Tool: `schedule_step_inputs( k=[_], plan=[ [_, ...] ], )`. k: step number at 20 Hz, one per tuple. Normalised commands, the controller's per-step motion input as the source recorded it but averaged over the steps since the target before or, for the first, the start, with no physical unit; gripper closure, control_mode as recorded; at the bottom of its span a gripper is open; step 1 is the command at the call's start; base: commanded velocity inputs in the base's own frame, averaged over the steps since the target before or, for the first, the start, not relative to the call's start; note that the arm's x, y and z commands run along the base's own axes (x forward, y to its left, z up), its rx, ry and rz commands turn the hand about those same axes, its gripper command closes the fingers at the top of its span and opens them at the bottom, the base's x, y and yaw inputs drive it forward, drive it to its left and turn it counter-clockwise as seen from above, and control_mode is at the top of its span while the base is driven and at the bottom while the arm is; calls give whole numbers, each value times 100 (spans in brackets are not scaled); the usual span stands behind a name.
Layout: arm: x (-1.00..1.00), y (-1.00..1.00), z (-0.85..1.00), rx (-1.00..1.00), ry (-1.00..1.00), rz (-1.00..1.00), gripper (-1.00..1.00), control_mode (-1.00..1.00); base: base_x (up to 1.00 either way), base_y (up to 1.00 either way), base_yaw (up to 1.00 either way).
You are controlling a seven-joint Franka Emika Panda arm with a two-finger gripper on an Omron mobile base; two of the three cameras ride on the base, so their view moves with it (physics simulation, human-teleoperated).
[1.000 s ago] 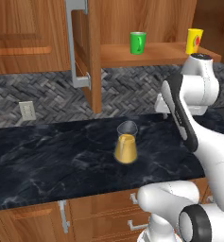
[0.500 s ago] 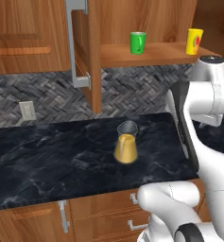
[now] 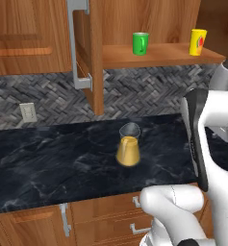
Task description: There is a tray on the dining counter. Grab the cup, mug, and pitcher and place them on the tray. The pitcher may be placed next to the tray if it cannot fit the tray.
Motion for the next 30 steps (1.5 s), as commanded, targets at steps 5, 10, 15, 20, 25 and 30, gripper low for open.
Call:
schedule_step_inputs(
  k=[5,10,15,20,25,30],
  plan=[
    [-39,-30,27,17,-21,-26,-100,-100,0,0,0],
    [-31,-21,27,12,-19,-25,-100,-100,0,0,0],
    [-7,-20,27,6,-13,-12,-100,-100,0,0,0],
    [0,-25,34,6,-13,0,-100,-100,0,0,0],
    [0,-20,43,5,-12,0,-100,-100,0,0,0],
    [0,-4,50,3,-10,1,-100,-100,0,0,0]
  ],
)
